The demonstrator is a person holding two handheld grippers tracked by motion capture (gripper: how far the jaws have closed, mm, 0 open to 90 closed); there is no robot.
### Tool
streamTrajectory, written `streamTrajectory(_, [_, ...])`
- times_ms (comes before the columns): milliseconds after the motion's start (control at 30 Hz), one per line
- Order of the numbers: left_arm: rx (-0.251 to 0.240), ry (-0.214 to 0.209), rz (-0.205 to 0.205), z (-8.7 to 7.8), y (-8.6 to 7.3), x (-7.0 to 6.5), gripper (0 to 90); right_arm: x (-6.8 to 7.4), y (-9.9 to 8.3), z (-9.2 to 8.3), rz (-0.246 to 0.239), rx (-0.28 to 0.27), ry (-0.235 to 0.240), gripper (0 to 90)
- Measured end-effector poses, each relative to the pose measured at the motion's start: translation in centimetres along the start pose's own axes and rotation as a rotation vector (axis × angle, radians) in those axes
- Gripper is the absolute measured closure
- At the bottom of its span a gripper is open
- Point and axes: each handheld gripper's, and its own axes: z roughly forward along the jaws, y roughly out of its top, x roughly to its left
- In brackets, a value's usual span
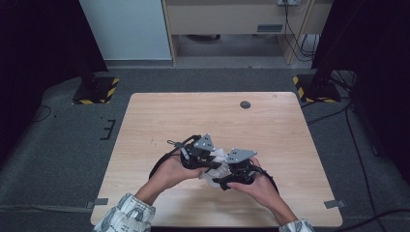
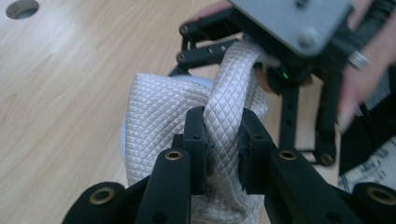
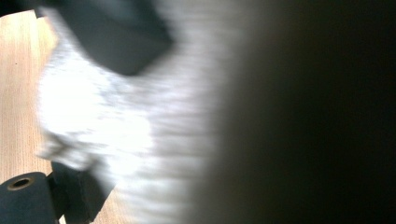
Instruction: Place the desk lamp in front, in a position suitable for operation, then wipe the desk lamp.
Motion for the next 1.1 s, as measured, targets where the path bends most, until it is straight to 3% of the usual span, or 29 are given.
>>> streamTrajectory(67, [-0.004,0.010,-0.002,0.2,0.2,0.2,75.5,0.0,0.0,0.0,0.001,0.000,0.000,8.8])
streamTrajectory(167, [0.000,0.065,-0.004,0.7,0.8,0.9,75.5,0.0,0.0,0.0,0.000,-0.001,0.003,8.8])
streamTrajectory(267, [0.015,0.066,-0.018,0.3,0.6,1.6,75.5,0.0,0.0,0.0,0.004,0.002,-0.002,8.7])
streamTrajectory(433, [0.020,0.031,-0.017,-0.7,-0.4,1.1,75.5,0.0,0.0,0.1,0.005,0.001,0.002,8.7])
streamTrajectory(500, [0.017,-0.001,-0.004,-0.9,-0.7,0.3,75.5,0.0,0.0,0.1,0.002,0.002,0.001,8.7])
streamTrajectory(600, [0.014,-0.003,0.005,-0.6,-0.4,-0.1,75.5,0.0,0.1,0.1,0.003,0.002,0.000,8.7])
streamTrajectory(667, [0.009,0.018,0.014,0.0,0.2,-0.1,75.5,0.0,0.1,0.1,0.002,0.002,-0.002,8.7])
streamTrajectory(700, [0.009,0.056,0.011,0.4,0.5,0.2,75.5,0.0,0.0,0.0,0.002,0.003,-0.001,8.7])
streamTrajectory(733, [0.009,0.056,0.011,0.4,0.5,0.2,75.5,0.0,0.0,0.0,0.002,0.003,-0.001,8.7])
streamTrajectory(767, [0.017,0.081,0.011,0.4,0.5,0.5,75.5,0.0,0.0,0.0,0.001,0.002,-0.002,8.8])
streamTrajectory(833, [0.017,0.093,-0.016,0.0,0.3,1.2,75.5,0.0,0.0,0.0,0.003,0.002,-0.003,8.7])
streamTrajectory(1000, [0.023,0.043,-0.017,-1.3,-1.0,0.8,75.6,0.0,0.0,0.1,0.004,0.002,0.000,8.7])
streamTrajectory(1033, [0.032,0.013,0.003,-1.5,-1.2,0.0,75.6,0.0,0.1,0.1,0.005,0.004,-0.002,8.7])
streamTrajectory(1100, [0.033,0.000,0.011,-1.5,-1.2,-0.4,75.6,0.0,0.1,0.1,0.004,0.004,-0.004,8.7])
